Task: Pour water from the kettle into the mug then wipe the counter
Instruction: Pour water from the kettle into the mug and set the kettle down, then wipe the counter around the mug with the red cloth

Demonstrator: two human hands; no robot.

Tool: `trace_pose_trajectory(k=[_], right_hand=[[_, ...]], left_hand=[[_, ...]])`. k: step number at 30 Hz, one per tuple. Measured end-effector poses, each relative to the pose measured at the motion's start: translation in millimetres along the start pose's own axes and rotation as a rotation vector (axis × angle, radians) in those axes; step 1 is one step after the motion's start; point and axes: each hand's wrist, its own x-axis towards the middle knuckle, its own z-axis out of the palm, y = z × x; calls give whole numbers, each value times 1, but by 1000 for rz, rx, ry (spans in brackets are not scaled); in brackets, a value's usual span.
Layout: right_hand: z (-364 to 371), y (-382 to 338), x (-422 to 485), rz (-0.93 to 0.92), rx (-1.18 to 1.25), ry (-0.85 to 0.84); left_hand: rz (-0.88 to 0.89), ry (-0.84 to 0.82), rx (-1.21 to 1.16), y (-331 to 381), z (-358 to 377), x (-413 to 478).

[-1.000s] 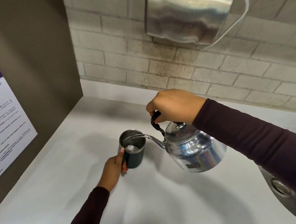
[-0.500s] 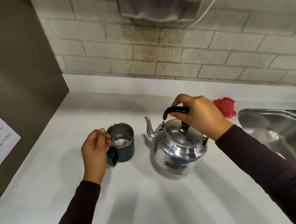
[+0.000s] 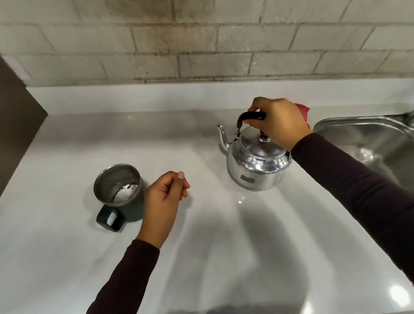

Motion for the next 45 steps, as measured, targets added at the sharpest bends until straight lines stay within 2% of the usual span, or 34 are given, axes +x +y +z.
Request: trace_pose_trajectory(k=[7, 13, 18, 22, 25, 27, 31, 34, 35, 37, 39, 41, 43, 45], right_hand=[[17, 52, 62, 9, -12, -75], [32, 70, 92, 7, 32, -20], [43, 74, 77, 9, 145, -20], [64, 70, 37, -121, 104, -30], [79, 71, 6, -130, 43, -155], [81, 74, 5, -122, 46, -179], [69, 82, 13, 22, 166, 13], [66, 114, 20, 382, 355, 234], [68, 128, 24, 520, 350, 198], [76, 153, 29, 691, 266, -64], [87, 170, 22, 672, 50, -289], [95, 176, 16, 598, -58, -284], [94, 170, 16, 565, -74, -259], [84, 153, 16, 587, -53, -307]], left_hand=[[-27, 9, 41, -6, 27, 13], [-47, 46, 61, -11, 35, 17], [-72, 42, 71, -12, 38, 17], [-82, 11, 81, -12, 44, 15], [-96, -29, 89, -9, 48, 13], [-104, -43, 97, -6, 49, 13], [-109, -46, 99, -2, 48, 12], [-122, -53, 106, -1, 48, 10], [-127, -51, 109, 0, 47, 9], [-135, -42, 112, 1, 45, 6], [-140, -26, 106, 1, 43, 3], [-143, -10, 98, 2, 41, 0], [-141, -6, 98, 1, 40, -3], [-148, -13, 97, -1, 39, -7]])
